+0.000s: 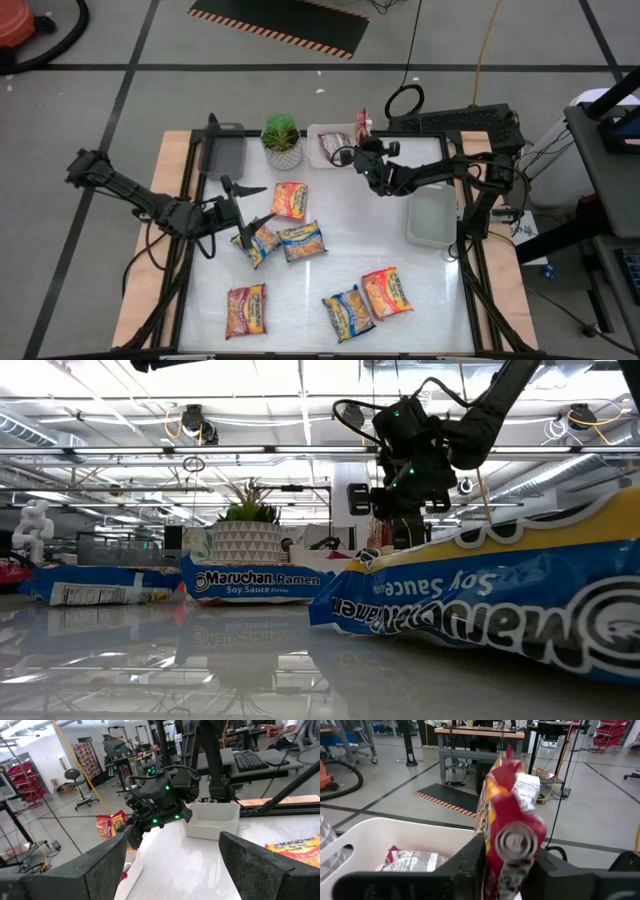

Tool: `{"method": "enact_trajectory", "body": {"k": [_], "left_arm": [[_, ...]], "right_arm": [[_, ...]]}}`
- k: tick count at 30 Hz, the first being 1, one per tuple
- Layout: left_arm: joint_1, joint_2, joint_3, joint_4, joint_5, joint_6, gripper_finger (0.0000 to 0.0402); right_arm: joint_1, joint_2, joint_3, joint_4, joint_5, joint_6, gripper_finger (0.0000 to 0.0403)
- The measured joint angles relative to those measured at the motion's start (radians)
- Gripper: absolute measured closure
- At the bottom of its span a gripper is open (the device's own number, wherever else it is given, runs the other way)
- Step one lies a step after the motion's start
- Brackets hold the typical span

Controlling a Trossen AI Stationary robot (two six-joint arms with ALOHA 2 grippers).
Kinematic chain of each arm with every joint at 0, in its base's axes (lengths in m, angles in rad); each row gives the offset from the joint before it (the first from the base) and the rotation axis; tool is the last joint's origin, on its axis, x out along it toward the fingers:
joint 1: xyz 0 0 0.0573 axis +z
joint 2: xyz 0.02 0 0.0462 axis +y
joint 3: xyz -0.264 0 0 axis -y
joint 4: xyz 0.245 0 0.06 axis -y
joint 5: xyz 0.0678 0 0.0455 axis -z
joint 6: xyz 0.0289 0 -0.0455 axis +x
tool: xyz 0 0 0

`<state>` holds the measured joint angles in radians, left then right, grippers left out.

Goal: Sort Maruchan noodles
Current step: Put the right red noodle pack into the white bin, then adjust the red noodle pack

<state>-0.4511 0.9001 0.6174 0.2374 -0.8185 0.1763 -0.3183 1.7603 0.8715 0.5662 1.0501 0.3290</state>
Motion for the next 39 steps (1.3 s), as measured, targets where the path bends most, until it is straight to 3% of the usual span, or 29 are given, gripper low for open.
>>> {"method": "enact_trajectory", "body": {"k": [9, 15, 21, 24, 30, 36, 39], "left_arm": [[0.008, 0.000, 0.000, -0.009, -0.001, -0.012, 0.0080], [0.008, 0.000, 0.000, -0.027, 0.000, -0.011, 0.0080], [0.008, 0.000, 0.000, -0.028, 0.000, -0.003, 0.0080], [0.008, 0.000, 0.000, -0.033, 0.000, -0.001, 0.0080], [0.052, 0.000, 0.000, -0.058, 0.002, -0.002, 0.0080], [0.090, 0.000, 0.000, -0.098, 0.015, -0.049, 0.0080], [0.096, 0.000, 0.000, -0.110, 0.017, -0.057, 0.0080]], "right_arm": [[-0.003, 0.000, 0.000, 0.004, -0.001, 0.002, 0.0233], [0.004, 0.000, 0.000, 0.112, -0.014, -0.036, 0.0208], [0.052, -0.001, 0.013, 0.198, -0.164, -0.125, 0.0204], [0.100, -0.001, 0.081, 0.053, -0.167, -0.170, 0.0204], [0.153, -0.001, 0.276, -0.248, -0.297, -0.243, 0.0204], [0.108, -0.001, 0.430, -0.591, -0.360, -0.088, 0.0204], [0.092, -0.001, 0.428, -0.646, -0.392, -0.045, 0.0204]]}}
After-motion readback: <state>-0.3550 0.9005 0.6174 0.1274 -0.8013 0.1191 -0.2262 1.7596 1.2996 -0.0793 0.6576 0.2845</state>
